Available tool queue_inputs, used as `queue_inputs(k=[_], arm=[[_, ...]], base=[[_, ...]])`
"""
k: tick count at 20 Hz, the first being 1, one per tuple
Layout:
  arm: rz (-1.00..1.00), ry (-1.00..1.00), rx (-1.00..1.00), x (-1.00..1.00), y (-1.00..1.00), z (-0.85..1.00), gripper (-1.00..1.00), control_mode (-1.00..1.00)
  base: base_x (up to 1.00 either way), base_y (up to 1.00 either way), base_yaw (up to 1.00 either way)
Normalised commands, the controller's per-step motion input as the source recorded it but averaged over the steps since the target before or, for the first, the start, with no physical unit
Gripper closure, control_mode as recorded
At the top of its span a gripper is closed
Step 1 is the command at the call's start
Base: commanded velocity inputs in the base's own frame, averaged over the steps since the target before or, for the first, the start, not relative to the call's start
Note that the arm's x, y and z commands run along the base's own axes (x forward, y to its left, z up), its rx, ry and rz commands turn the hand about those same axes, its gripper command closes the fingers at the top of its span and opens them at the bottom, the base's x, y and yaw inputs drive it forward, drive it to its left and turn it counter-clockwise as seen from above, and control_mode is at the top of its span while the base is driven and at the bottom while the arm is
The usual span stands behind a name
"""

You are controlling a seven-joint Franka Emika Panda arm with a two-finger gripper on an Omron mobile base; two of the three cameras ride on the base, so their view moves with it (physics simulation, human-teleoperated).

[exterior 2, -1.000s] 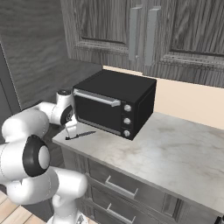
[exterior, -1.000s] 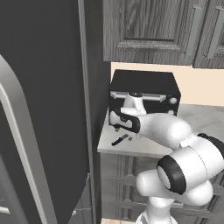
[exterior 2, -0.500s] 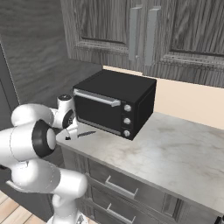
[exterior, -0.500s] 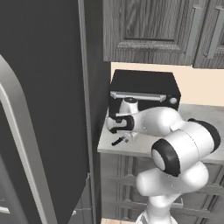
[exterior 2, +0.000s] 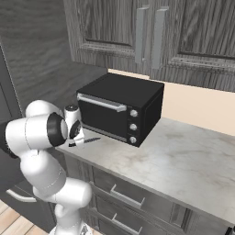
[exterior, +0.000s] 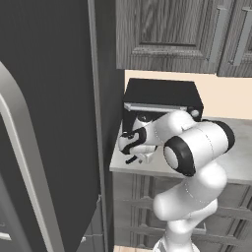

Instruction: Retrieve the butter from the fridge and place it on a plate on the dining table. Then retrieve the butter knife by the fridge and place it near the plate.

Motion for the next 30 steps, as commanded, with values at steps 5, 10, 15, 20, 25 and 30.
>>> queue_inputs(k=[5, 10, 15, 20, 25, 30], arm=[[0.00, 0.00, 0.00, 0.25, 0.04, -0.24, -1.00, -1.00], [0.00, 0.05, 0.00, 0.03, 0.02, -0.21, -1.00, -1.00], [0.00, 0.05, 0.00, 0.00, 0.00, -0.14, -1.00, -1.00], [0.00, 0.07, 0.00, 0.00, 0.01, -0.28, 1.00, -1.00], [0.00, 0.04, 0.00, 0.00, 0.09, -0.26, 1.00, -1.00], [0.00, 0.01, 0.00, 0.00, 0.07, -0.19, 1.00, -1.00]], base=[[0.00, 0.00, 0.00], [0.00, 0.00, 0.00], [0.00, 0.00, 0.00], [0.00, 0.00, 0.00], [0.00, 0.00, 0.00], [0.00, 0.00, 0.00]])
